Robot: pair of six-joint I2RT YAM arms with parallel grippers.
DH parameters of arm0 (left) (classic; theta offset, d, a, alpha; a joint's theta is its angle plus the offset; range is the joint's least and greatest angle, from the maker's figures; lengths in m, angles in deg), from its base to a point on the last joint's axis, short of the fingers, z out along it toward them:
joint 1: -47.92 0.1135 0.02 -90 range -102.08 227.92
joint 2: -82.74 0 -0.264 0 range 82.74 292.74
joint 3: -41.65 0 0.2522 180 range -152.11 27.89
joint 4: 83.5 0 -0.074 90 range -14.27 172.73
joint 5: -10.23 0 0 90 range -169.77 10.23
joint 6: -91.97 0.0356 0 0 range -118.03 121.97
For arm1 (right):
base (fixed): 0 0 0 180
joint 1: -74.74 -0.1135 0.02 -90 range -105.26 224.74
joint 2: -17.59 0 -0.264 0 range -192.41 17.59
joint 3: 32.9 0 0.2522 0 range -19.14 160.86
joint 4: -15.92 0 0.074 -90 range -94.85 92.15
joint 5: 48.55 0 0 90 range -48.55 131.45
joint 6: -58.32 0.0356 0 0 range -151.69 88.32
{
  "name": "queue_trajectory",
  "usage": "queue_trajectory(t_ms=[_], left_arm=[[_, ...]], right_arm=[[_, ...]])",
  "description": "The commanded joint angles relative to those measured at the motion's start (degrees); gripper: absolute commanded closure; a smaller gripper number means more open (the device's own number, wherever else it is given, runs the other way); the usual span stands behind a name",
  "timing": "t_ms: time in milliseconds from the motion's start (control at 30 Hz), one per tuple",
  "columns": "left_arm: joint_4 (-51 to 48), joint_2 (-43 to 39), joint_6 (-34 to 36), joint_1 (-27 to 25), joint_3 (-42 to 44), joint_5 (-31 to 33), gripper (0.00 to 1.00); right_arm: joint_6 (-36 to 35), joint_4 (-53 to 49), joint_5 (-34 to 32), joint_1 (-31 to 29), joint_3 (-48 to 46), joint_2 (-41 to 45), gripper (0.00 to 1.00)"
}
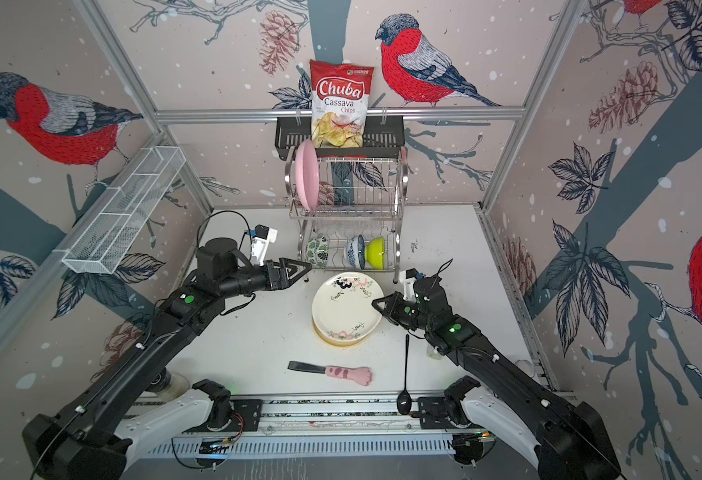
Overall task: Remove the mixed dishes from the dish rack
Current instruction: 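Lower the white plate onto the yellow plate with right gripper while left withdraws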
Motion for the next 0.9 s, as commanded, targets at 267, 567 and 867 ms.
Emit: queue_trajectory(t_ms=[267,567,867], left_arm=[[-2.04,-0.11,2.66,0.01,-0.76,2.04,0.11],[-3.07,-0.6,2.96,-0.03,-0.5,2.47,0.1],[-3.1,-1.31,2.92,0.02,0.39,2.69,0.1]], right_arm=[[-0.3,10.13,-0.7,-0.21,-0.13,-7.29,1.0],[-1.02,15.93,-2.47,-3.82,1.0,-15.53,1.0],[-2.77,19.6,-1.28,-4.08,0.59,-20.89,1.0]])
